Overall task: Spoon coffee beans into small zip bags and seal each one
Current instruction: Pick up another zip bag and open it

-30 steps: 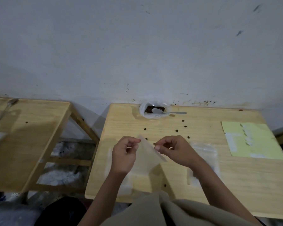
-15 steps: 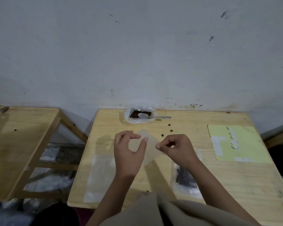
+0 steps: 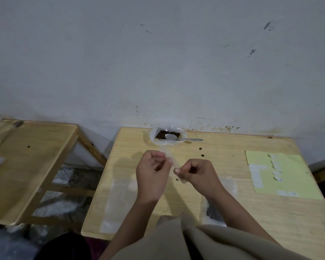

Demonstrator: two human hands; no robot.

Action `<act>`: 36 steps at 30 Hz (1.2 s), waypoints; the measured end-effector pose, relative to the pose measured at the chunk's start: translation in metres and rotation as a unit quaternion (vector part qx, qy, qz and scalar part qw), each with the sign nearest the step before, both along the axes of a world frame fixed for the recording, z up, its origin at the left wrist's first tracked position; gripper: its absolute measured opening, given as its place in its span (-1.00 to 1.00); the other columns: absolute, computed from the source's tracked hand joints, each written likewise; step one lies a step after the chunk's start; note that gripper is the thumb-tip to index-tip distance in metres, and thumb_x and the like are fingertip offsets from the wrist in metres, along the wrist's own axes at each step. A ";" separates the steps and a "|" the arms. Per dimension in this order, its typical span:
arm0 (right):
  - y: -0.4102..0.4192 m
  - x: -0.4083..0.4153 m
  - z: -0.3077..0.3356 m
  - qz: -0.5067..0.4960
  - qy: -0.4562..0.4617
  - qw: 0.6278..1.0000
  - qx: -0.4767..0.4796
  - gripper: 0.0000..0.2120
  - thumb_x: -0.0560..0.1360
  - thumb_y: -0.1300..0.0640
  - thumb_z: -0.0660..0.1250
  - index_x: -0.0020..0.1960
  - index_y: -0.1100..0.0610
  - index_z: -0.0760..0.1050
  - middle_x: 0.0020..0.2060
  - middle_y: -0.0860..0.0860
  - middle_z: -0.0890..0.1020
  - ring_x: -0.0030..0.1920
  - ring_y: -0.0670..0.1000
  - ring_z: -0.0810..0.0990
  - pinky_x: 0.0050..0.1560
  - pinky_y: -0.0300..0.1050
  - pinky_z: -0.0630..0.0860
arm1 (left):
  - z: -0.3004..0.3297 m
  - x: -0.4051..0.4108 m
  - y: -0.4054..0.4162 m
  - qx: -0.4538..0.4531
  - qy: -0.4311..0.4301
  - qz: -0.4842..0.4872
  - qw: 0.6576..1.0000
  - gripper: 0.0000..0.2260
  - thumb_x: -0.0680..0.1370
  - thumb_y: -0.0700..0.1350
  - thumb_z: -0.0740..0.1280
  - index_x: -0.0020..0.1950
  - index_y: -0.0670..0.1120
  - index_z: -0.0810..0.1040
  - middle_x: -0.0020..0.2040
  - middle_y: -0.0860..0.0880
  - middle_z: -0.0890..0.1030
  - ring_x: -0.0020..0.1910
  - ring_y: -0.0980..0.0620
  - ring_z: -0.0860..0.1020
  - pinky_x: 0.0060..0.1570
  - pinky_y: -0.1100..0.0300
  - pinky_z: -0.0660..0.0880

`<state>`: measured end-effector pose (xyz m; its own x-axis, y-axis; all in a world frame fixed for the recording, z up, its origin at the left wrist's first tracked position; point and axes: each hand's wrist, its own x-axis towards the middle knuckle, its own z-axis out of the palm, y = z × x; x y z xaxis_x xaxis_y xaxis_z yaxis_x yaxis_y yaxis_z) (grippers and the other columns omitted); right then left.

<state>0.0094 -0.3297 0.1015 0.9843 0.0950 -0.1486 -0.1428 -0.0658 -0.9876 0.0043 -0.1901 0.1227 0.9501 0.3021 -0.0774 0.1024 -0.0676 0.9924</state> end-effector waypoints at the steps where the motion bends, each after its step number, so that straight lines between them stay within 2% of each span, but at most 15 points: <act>1: 0.002 0.000 -0.001 -0.001 0.008 1.000 0.013 -0.79 0.38 0.23 0.48 -0.39 0.23 0.55 -0.51 0.09 0.57 -0.43 0.01 0.48 -0.31 -0.13 0.44 | 0.000 0.000 0.002 0.002 -0.005 0.001 1.000 -0.81 0.43 -0.36 0.43 -0.16 -0.10 0.50 -0.23 -0.09 0.64 -0.20 0.01 0.65 -0.15 0.26 0.54; 4: 0.005 0.003 0.000 -0.023 0.025 0.999 0.016 -0.78 0.42 0.21 0.46 -0.38 0.23 0.59 -0.50 0.10 0.57 -0.43 -0.01 0.47 -0.32 -0.16 0.42 | -0.003 -0.001 0.006 0.022 -0.006 -0.007 1.000 -0.79 0.43 -0.38 0.40 -0.19 -0.07 0.54 -0.24 -0.04 0.65 -0.20 0.02 0.64 -0.15 0.25 0.55; 8: 0.008 0.004 0.005 -0.016 -0.029 0.996 -0.088 -0.85 0.40 0.23 0.47 -0.33 0.22 0.60 -0.41 0.11 0.65 -0.42 -0.04 0.55 -0.37 -0.19 0.48 | -0.006 -0.007 0.009 0.049 0.029 -0.018 0.998 -0.77 0.43 -0.36 0.41 -0.14 -0.01 0.64 -0.20 0.01 0.68 -0.18 0.14 0.65 -0.14 0.33 0.51; 10: 0.009 0.002 0.006 0.011 -0.041 0.993 -0.111 -0.90 0.38 0.27 0.48 -0.29 0.16 0.60 -0.39 0.07 0.65 -0.38 -0.02 0.59 -0.30 -0.13 0.54 | -0.005 -0.008 0.011 0.045 0.050 -0.012 0.998 -0.81 0.41 -0.35 0.44 -0.15 -0.06 0.66 -0.22 0.02 0.68 -0.20 0.17 0.65 -0.17 0.36 0.50; 13: 0.007 -0.001 0.006 0.027 -0.067 0.988 -0.137 -0.82 0.34 0.30 0.50 -0.26 0.06 0.57 -0.39 -0.03 0.62 -0.38 -0.12 0.56 -0.30 -0.24 0.53 | -0.001 -0.011 0.010 0.044 0.086 -0.011 0.995 -0.86 0.37 -0.30 0.50 -0.17 -0.10 0.66 -0.24 0.03 0.67 -0.27 0.16 0.64 -0.28 0.41 0.49; 17: 0.004 -0.003 0.003 0.003 -0.103 0.985 -0.141 -0.74 0.31 0.34 0.50 -0.36 0.08 0.49 -0.45 -0.09 0.57 -0.40 -0.14 0.50 -0.32 -0.25 0.50 | -0.001 -0.014 0.007 0.054 0.122 -0.019 0.991 -0.83 0.34 -0.35 0.48 -0.22 -0.10 0.62 -0.27 -0.02 0.65 -0.31 0.11 0.61 -0.31 0.39 0.48; 20: 0.007 -0.005 -0.001 -0.013 -0.112 0.983 -0.146 -0.70 0.32 0.36 0.48 -0.39 0.08 0.44 -0.48 -0.12 0.52 -0.42 -0.17 0.46 -0.33 -0.29 0.46 | 0.001 -0.012 0.008 0.102 0.128 -0.033 0.986 -0.84 0.33 -0.33 0.46 -0.20 -0.10 0.62 -0.26 -0.01 0.64 -0.32 0.13 0.58 -0.33 0.41 0.46; 26: 0.021 -0.003 -0.007 0.007 -0.134 0.977 -0.166 -0.65 0.33 0.39 0.42 -0.38 0.03 0.37 -0.48 -0.09 0.45 -0.42 -0.13 0.40 -0.35 -0.26 0.39 | 0.003 -0.010 0.014 0.164 0.117 -0.037 0.979 -0.87 0.33 -0.29 0.46 -0.18 -0.11 0.62 -0.22 -0.02 0.64 -0.27 0.13 0.58 -0.30 0.40 0.44; 28: 0.023 0.002 -0.007 -0.008 -0.152 0.970 -0.189 -0.65 0.31 0.44 0.38 -0.39 0.04 0.36 -0.48 -0.07 0.45 -0.43 -0.10 0.40 -0.37 -0.16 0.41 | 0.002 -0.010 0.015 0.167 0.122 -0.035 0.978 -0.87 0.32 -0.30 0.45 -0.20 -0.11 0.63 -0.24 0.00 0.63 -0.28 0.13 0.57 -0.29 0.37 0.45; 31: 0.015 0.018 -0.004 -0.039 -0.172 0.961 -0.212 -0.70 0.27 0.47 0.33 -0.39 0.09 0.40 -0.47 0.00 0.50 -0.43 -0.10 0.41 -0.37 -0.07 0.44 | -0.003 -0.017 0.012 0.158 0.139 -0.062 0.976 -0.85 0.33 -0.30 0.44 -0.22 -0.06 0.64 -0.26 0.06 0.62 -0.30 0.17 0.55 -0.32 0.43 0.42; 34: 0.014 0.026 0.001 0.010 -0.184 0.946 -0.267 -0.73 0.34 0.42 0.35 -0.34 0.07 0.54 -0.36 -0.03 0.57 -0.36 -0.12 0.50 -0.30 -0.18 0.48 | -0.004 -0.012 0.014 0.138 0.125 -0.043 0.982 -0.86 0.34 -0.29 0.44 -0.21 -0.06 0.63 -0.26 0.05 0.62 -0.31 0.17 0.56 -0.28 0.40 0.45; 36: 0.017 0.028 0.001 0.057 -0.162 0.928 -0.331 -0.75 0.40 0.37 0.32 -0.23 0.07 0.65 -0.24 0.00 0.61 -0.26 -0.06 0.57 -0.21 -0.16 0.51 | -0.004 -0.005 0.014 0.126 0.107 -0.031 0.986 -0.88 0.34 -0.29 0.43 -0.22 -0.08 0.62 -0.26 0.02 0.63 -0.29 0.14 0.58 -0.25 0.36 0.47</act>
